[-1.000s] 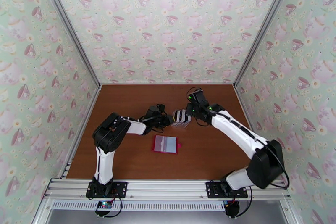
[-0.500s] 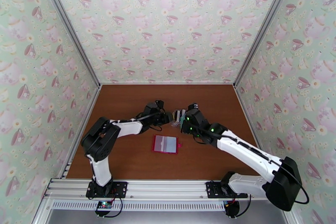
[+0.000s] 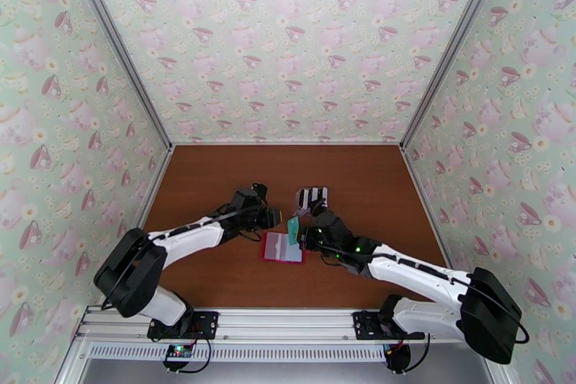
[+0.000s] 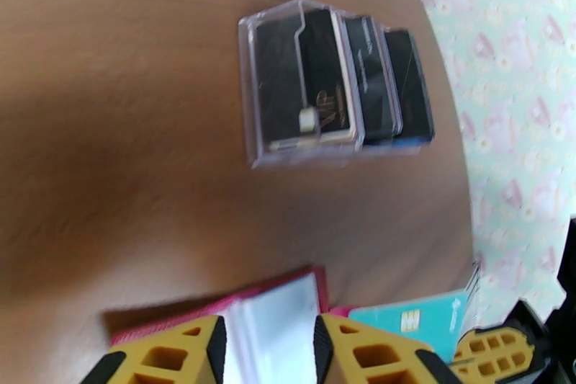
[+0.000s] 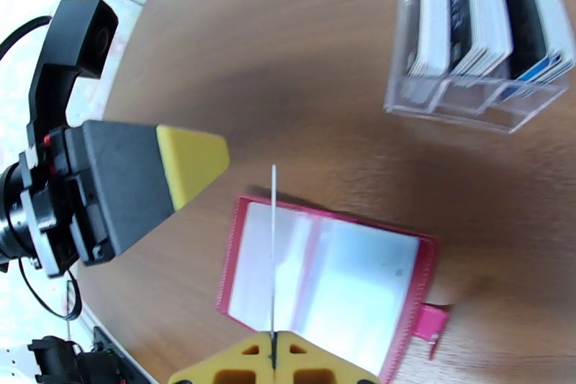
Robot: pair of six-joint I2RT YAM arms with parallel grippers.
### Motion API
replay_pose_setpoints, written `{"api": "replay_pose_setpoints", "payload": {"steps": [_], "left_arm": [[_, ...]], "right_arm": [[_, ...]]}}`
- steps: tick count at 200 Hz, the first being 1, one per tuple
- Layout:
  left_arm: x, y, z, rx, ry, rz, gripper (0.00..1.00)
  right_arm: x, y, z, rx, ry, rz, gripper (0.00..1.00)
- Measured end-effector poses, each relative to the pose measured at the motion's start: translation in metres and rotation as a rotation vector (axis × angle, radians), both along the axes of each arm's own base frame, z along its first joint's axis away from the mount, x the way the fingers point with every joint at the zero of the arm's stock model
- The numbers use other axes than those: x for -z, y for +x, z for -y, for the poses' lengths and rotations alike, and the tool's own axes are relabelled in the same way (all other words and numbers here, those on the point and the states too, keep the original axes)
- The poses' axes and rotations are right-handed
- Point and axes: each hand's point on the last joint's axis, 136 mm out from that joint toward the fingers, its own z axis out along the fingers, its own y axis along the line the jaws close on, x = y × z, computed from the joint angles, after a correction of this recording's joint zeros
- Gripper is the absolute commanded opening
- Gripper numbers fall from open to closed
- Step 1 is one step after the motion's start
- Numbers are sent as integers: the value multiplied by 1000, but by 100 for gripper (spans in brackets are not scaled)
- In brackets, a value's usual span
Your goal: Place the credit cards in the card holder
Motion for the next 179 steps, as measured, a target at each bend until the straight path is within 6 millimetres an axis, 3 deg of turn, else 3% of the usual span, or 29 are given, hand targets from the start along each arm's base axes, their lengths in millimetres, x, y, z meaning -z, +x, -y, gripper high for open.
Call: {"api": "replay_pose_setpoints", "payload": {"steps": [29, 100, 179], "left_arm": [[6, -14, -10, 11, 38, -15, 38], [48, -44, -31, 37, 146, -97, 35], [66, -44, -34, 58, 194, -107, 31]], "right_arm": [[6, -5, -13, -25, 75, -1, 0], [52, -20, -22, -17, 156, -65, 0], [51, -20, -17, 20, 228, -50, 0]]}}
